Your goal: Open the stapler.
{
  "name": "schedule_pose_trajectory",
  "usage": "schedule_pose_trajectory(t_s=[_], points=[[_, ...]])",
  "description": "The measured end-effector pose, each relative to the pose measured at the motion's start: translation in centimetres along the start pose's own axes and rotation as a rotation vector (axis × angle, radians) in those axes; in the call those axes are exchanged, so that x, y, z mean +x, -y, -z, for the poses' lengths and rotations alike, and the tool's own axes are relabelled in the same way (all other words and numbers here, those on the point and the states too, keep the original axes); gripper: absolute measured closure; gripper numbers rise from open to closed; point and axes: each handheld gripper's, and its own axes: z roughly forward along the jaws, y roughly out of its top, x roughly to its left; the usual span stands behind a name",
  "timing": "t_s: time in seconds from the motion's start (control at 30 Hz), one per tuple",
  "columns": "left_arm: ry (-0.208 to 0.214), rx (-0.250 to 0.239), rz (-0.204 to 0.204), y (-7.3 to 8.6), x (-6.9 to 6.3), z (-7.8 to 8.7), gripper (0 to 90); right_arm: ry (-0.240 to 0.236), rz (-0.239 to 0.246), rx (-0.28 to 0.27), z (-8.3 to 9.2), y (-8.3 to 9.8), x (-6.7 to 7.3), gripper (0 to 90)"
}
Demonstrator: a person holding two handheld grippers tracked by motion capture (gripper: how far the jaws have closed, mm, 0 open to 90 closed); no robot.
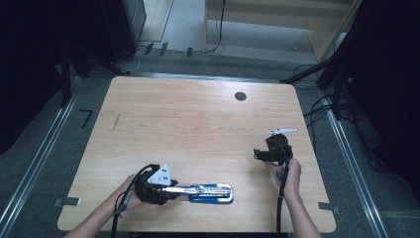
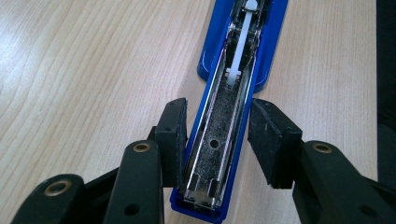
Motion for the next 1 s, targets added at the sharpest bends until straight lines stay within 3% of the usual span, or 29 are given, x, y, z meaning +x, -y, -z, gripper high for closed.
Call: schedule_pose_trajectory(t_s=[0.1, 0.57, 1.0], points=[[0.0, -0.001, 0.0, 0.0, 0.0, 0.0, 58.3, 0.041, 0.021, 0.014, -0.5, -0.5, 0.2, 46.1], [0.0, -0.001, 0.002, 0.0, 0.0, 0.0, 58.5, 0.098, 0.084, 0.065, -1.8, -1.1, 1.5, 58.1], [0.005, 0.0, 0.005, 0.1, 0.1, 0.0, 58.4, 0.092, 0.103, 0.09, -1.9, -0.6, 1.7, 62.8]])
